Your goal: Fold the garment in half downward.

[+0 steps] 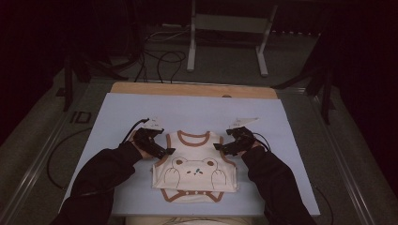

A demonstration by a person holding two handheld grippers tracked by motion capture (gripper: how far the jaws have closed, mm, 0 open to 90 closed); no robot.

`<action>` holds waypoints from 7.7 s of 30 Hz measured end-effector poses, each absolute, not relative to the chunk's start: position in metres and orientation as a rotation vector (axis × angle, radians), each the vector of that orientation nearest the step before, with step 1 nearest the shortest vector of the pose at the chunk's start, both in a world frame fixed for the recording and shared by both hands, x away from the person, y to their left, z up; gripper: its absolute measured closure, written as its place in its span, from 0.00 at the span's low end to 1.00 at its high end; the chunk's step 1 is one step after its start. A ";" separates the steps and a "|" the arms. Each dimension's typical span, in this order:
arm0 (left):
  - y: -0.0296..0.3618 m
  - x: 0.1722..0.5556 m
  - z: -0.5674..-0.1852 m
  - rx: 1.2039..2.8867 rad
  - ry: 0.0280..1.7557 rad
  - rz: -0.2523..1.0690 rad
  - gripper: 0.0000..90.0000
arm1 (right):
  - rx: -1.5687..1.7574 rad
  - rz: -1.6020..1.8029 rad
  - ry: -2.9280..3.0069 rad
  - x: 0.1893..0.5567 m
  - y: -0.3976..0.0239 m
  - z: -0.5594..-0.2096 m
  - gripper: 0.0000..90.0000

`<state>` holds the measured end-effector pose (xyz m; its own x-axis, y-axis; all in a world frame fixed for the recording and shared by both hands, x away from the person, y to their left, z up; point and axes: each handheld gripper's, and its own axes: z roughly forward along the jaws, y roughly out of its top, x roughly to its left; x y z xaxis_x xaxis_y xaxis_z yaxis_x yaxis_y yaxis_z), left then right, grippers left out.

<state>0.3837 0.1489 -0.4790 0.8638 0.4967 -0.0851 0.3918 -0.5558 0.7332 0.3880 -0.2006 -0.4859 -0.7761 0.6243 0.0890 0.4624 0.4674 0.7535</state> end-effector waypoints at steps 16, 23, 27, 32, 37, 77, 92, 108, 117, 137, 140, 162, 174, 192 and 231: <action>0.144 0.405 -0.498 2.262 0.690 0.161 0.03 | 1.009 1.113 2.550 0.407 -0.196 -0.507 0.15; 0.145 0.415 -0.508 2.279 0.719 0.131 0.09 | 1.036 1.101 2.547 0.413 -0.195 -0.514 0.21; 0.145 0.420 -0.514 2.284 0.731 0.136 0.15 | 1.039 1.082 2.553 0.417 -0.195 -0.517 0.27; 0.147 0.425 -0.518 2.283 0.741 0.154 0.21 | 1.056 1.076 2.539 0.421 -0.195 -0.519 0.36; 0.148 0.428 -0.520 2.291 0.744 0.191 0.34 | 1.056 1.069 2.540 0.423 -0.194 -0.521 0.38; 0.129 0.425 -0.517 2.316 0.779 0.147 0.95 | 0.913 0.972 2.594 0.413 -0.176 -0.517 0.90; 0.137 0.423 -0.504 2.235 0.764 0.186 0.97 | 0.917 1.024 2.548 0.413 -0.179 -0.505 0.91; 0.142 0.421 -0.476 2.181 0.725 0.223 0.97 | 0.907 1.072 2.502 0.412 -0.182 -0.481 0.91; 0.146 0.423 -0.452 2.136 0.704 0.269 0.97 | 0.884 1.100 2.442 0.414 -0.185 -0.459 0.91; 0.149 0.431 -0.412 2.084 0.685 0.348 0.97 | 0.843 1.142 2.341 0.425 -0.184 -0.413 0.91; 0.150 0.434 -0.403 2.077 0.680 0.363 0.97 | 0.837 1.149 2.325 0.429 -0.183 -0.406 0.91; 0.148 0.432 -0.366 2.027 0.644 0.452 0.97 | 0.815 1.189 2.209 0.433 -0.189 -0.365 0.91; 0.152 0.420 -0.364 2.022 0.618 0.446 0.97 | 0.794 1.205 2.202 0.426 -0.186 -0.362 0.91; 0.157 0.384 -0.383 2.020 0.569 0.385 0.97 | 0.750 1.255 2.236 0.383 -0.193 -0.384 0.91; 0.162 0.324 -0.434 2.066 0.498 0.258 0.97 | 0.752 1.306 2.346 0.311 -0.198 -0.441 0.91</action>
<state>0.3240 0.1621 -0.4336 0.8942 0.4473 -0.0165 0.2441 -0.4562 0.8557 0.3108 -0.1978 -0.4415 -0.7972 0.6019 -0.0468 0.2774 0.4341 0.8571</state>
